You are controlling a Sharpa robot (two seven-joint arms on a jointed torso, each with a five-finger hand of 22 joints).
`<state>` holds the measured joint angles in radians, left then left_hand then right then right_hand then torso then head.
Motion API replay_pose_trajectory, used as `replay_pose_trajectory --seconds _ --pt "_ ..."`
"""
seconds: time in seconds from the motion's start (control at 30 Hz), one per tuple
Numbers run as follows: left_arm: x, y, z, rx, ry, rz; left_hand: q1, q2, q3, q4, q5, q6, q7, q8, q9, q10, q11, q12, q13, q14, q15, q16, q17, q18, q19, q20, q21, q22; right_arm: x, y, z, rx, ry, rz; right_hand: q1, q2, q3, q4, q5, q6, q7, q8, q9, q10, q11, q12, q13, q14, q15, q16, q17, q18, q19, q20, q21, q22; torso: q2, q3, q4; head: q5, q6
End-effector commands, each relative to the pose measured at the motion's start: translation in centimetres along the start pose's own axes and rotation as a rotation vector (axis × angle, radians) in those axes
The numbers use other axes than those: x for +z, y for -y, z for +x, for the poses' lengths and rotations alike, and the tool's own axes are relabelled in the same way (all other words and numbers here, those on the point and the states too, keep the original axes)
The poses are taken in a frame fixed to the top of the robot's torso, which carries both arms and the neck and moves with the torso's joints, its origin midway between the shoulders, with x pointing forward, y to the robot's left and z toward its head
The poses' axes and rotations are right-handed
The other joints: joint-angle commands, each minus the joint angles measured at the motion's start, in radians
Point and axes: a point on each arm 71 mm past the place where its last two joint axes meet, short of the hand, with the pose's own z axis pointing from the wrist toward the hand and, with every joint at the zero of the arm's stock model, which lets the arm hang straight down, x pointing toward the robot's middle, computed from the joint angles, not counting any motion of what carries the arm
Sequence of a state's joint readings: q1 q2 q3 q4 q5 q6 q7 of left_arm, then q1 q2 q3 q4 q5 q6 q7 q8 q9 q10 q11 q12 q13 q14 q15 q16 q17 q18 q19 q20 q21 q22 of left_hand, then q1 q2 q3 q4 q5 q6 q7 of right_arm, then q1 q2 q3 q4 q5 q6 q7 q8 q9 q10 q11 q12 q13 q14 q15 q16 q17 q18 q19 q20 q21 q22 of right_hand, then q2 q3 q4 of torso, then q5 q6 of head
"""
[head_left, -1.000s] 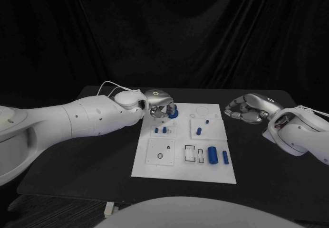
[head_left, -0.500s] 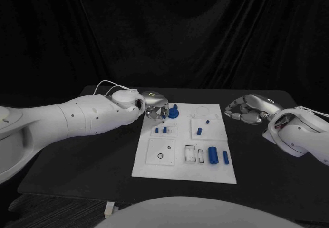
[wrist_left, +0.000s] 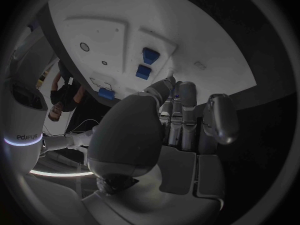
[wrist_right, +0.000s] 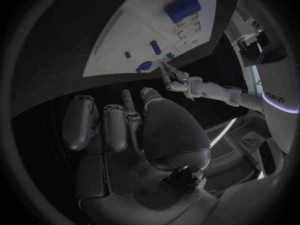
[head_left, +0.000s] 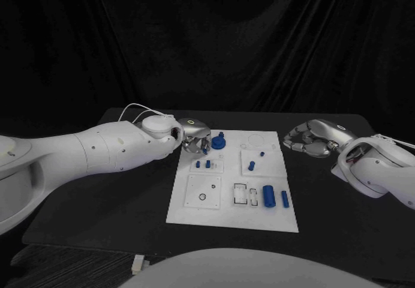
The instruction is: Assemble the parts on the task board
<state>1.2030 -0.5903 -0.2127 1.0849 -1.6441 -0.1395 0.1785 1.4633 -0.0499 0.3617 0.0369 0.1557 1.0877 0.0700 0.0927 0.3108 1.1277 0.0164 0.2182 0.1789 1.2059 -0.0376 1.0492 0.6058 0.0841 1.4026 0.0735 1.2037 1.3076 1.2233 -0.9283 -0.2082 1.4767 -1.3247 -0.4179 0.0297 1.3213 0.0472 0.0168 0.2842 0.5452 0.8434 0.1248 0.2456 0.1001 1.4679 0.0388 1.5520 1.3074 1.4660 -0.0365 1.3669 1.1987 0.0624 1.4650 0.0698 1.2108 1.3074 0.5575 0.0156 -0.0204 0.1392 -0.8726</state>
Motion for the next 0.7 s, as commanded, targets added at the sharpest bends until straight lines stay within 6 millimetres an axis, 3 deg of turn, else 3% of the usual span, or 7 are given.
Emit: replay_pose_trajectory --seconds 0.03,0.7 --pt "0.14 0.08 0.17 -0.003 -0.011 0.000 -0.005 -0.003 0.005 0.002 -0.006 -0.003 0.001 -0.002 0.001 -0.006 0.000 -0.006 -0.002 -0.007 -0.002 -0.007 -0.002 -0.007 -0.006 -0.002 -0.007 0.160 -0.06 0.13 0.14 0.000 -0.008 0.014 0.008 0.003 0.006 0.000 0.004 0.007 0.003 -0.002 -0.001 0.070 0.003 -0.005 0.210 0.039 0.002 -0.006 -0.001 0.015 -0.003 0.000 -0.006 0.157 0.000 0.0003 -0.0006 0.001 0.000" --pt "0.59 0.62 1.13 -0.011 -0.019 0.005 -0.005 -0.003 0.006 0.002 -0.006 -0.006 0.002 -0.006 0.000 -0.005 0.001 -0.010 -0.003 -0.011 -0.001 -0.010 -0.006 -0.007 -0.008 -0.002 -0.009 0.160 -0.08 0.14 0.12 0.008 -0.005 0.016 0.008 0.003 0.006 0.000 0.004 0.007 0.003 -0.002 -0.001 0.070 0.003 -0.005 0.210 0.039 0.002 -0.006 -0.001 0.015 -0.003 0.000 -0.006 0.157 0.000 0.0003 -0.0002 0.000 0.000"
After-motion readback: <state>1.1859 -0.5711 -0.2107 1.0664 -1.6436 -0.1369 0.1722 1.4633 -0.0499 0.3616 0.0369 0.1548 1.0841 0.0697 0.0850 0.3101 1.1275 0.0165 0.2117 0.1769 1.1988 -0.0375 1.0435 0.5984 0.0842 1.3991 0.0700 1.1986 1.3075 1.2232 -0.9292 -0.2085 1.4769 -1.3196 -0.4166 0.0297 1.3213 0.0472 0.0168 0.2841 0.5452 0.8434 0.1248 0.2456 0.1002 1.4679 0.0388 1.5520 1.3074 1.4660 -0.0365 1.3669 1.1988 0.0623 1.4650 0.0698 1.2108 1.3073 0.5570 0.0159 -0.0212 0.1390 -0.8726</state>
